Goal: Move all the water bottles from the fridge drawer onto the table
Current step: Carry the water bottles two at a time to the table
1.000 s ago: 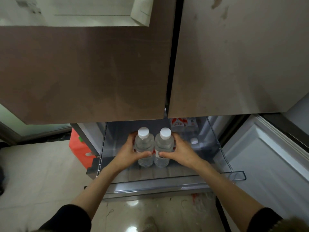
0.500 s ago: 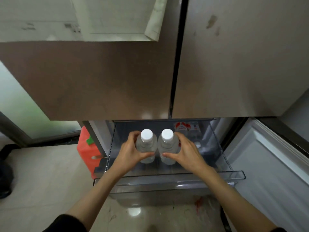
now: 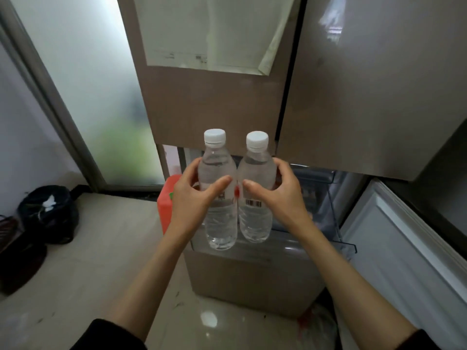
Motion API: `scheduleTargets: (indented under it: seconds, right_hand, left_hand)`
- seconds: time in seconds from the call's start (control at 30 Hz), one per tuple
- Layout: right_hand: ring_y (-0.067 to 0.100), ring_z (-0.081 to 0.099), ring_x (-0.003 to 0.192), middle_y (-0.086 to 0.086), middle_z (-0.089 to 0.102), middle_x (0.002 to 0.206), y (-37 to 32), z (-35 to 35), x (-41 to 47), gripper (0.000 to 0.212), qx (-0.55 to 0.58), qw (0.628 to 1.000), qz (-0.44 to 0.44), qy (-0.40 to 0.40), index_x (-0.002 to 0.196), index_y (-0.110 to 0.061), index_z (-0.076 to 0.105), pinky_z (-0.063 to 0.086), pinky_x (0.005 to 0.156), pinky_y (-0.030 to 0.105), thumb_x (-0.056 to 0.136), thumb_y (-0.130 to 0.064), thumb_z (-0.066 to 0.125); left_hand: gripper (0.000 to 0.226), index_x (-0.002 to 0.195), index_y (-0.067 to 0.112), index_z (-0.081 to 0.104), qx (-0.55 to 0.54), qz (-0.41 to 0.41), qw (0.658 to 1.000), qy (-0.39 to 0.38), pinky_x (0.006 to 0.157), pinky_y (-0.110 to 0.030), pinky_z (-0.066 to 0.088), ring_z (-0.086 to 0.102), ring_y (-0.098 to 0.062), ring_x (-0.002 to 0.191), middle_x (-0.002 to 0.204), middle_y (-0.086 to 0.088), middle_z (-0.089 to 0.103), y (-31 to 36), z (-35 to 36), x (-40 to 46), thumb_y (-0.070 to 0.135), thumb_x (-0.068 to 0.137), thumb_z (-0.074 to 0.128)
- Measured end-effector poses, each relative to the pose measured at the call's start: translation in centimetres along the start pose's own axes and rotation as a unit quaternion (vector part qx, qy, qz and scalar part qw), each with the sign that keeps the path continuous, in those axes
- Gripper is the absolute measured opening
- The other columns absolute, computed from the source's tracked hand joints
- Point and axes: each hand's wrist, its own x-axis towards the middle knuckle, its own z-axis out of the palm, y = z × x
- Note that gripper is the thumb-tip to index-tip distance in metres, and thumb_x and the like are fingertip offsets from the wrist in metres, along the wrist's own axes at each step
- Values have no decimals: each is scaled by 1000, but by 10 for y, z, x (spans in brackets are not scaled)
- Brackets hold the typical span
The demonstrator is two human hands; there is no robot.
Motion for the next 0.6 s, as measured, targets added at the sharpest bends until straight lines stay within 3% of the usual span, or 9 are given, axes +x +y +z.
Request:
scheduleTargets:
  seconds: [0.1,0.2,0.3,0.4,0.53,0.6]
  right_hand:
    - [12,58,103,1,57,116,-17,19,-15,65,15,999,-4,-42,113,-28,48,51,81,23,60,-47,79]
    - [11,58,103,2,57,117,-29,52,-32,59,28,996,-9,-89,114,-27,48,49,78,21,65,-41,77]
    - [10,58,102,2,57,118,-38,90,-49,55,32,990,-12,-133,116,-26,48,49,77,18,70,-33,78]
    - [8,59,99,-1,58,114,-54,142,-67,56,40,982,-18,-183,116,-26,49,49,75,17,70,-35,78]
    - [-2,58,91,-10,58,106,-83,223,-101,49,58,966,-31,-249,114,-27,49,47,66,7,73,-29,76]
    - [-3,58,92,-13,59,106,-99,267,-121,49,63,957,-39,-282,115,-27,50,48,68,10,73,-29,76]
  left_hand:
    - [58,116,30,51,0,-3,1000,28,73,-14,53,63,4,93,104,18,61,13,-29,-23,47,63,66]
    - [55,115,27,53,-13,-12,998,56,71,-12,52,64,5,89,102,16,63,17,-68,-50,38,63,68]
    - [50,112,31,55,4,-31,996,87,76,-19,55,66,-2,93,105,12,66,14,-110,-75,37,65,71]
    - [37,104,34,59,7,-47,989,140,78,-26,56,68,-7,91,100,10,69,11,-162,-103,23,71,74]
    - [34,100,36,59,33,-61,977,200,73,-22,56,69,-5,85,94,13,70,10,-243,-147,20,73,73]
    - [36,100,37,58,56,-68,969,232,71,-18,55,68,-2,84,94,14,70,8,-289,-173,20,73,74]
